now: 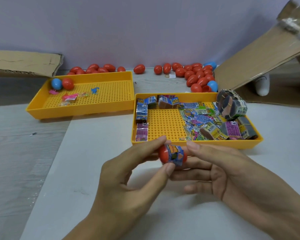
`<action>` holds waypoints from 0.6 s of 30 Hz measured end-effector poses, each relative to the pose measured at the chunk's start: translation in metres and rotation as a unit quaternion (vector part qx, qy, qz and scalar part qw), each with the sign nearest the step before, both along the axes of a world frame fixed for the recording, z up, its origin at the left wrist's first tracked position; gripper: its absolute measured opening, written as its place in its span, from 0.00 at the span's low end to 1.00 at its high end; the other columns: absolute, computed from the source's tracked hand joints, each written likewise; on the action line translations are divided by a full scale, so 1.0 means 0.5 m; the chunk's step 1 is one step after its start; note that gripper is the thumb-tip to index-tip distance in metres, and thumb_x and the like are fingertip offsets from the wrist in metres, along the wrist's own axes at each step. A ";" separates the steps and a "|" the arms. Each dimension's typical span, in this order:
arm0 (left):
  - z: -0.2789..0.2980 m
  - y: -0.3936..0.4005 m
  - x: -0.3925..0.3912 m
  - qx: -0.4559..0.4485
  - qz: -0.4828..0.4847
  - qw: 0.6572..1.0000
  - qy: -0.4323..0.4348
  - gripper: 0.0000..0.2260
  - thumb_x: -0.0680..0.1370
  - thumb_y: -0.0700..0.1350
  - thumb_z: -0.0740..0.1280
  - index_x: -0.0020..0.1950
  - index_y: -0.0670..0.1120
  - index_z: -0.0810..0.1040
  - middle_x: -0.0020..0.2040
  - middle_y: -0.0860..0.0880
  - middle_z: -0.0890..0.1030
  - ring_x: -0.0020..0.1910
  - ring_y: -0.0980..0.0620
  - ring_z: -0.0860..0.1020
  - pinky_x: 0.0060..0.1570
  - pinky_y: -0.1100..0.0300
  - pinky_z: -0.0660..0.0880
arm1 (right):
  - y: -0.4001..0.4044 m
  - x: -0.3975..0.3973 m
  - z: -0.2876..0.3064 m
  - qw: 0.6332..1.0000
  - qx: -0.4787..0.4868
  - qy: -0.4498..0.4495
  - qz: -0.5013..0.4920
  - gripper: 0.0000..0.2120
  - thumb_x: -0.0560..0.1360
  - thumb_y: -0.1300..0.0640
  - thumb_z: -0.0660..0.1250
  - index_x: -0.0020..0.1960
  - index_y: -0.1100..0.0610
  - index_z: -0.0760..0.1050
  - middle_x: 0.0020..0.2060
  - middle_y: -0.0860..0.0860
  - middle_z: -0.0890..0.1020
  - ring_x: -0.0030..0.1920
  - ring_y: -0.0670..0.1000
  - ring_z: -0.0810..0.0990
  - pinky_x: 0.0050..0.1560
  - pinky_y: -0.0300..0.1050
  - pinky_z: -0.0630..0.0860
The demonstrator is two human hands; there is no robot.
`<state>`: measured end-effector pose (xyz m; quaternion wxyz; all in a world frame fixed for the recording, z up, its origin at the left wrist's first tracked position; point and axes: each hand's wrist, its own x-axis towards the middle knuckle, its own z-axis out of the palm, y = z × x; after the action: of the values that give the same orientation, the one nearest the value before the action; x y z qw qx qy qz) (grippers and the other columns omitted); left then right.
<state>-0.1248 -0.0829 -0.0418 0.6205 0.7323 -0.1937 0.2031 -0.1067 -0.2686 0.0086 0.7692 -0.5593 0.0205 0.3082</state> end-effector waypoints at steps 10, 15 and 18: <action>-0.005 0.008 0.008 -0.014 -0.036 0.999 -0.013 0.16 0.73 0.39 0.73 0.60 0.45 0.82 0.57 0.47 0.83 0.56 0.42 0.82 0.50 0.52 0.81 | 0.017 -0.016 0.002 0.995 -0.037 -0.071 -0.062 0.15 0.62 0.53 0.74 0.47 0.57 0.86 0.46 0.58 0.87 0.46 0.59 0.87 0.31 0.42 0.81; -0.005 0.007 0.010 -0.034 -0.060 0.998 0.001 0.17 0.72 0.38 0.74 0.61 0.45 0.82 0.57 0.47 0.83 0.57 0.43 0.81 0.51 0.55 0.81 | 0.013 -0.014 -0.002 0.995 -0.034 -0.078 -0.049 0.12 0.65 0.57 0.80 0.46 0.59 0.85 0.45 0.59 0.86 0.44 0.58 0.87 0.31 0.43 0.81; -0.006 0.007 0.008 -0.046 -0.069 0.996 0.011 0.24 0.72 0.37 0.74 0.68 0.47 0.77 0.59 0.48 0.83 0.58 0.44 0.82 0.54 0.55 0.80 | 0.009 -0.012 -0.006 0.983 -0.051 -0.154 -0.083 0.13 0.61 0.57 0.78 0.46 0.56 0.86 0.42 0.58 0.87 0.43 0.56 0.87 0.33 0.43 0.81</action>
<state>-0.1210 -0.0796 -0.0448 0.6683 0.6899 -0.2275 0.1602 -0.1129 -0.2642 0.0056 0.7567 -0.6348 -0.0368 0.1521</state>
